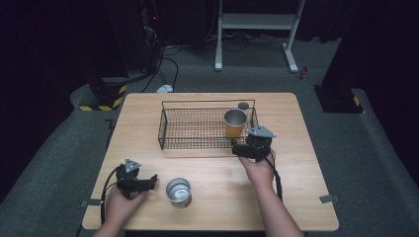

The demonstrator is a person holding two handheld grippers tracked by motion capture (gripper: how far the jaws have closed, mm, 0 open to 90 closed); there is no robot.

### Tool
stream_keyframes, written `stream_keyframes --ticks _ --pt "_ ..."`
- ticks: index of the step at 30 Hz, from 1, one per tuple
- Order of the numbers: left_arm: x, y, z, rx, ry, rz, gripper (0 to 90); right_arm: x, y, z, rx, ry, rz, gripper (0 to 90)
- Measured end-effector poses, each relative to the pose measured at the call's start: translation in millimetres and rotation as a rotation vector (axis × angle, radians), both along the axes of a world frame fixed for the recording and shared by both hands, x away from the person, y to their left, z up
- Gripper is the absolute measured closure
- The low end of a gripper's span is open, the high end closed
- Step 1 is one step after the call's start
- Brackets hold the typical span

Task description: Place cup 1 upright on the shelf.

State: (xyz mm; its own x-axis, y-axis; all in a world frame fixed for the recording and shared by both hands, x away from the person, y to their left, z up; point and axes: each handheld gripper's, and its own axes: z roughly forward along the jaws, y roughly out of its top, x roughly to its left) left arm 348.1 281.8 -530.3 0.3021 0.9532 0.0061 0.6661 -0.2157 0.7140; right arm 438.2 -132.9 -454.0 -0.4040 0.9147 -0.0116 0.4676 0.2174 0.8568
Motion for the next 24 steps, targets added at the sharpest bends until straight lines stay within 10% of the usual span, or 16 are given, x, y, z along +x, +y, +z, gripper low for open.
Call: stream_keyframes --ticks 24 --pt "0.1 0.2 0.1 0.002 0.000 -0.002 4.3 -77.8 -32.5 -53.6 -0.094 0.119 0.024 8.5"
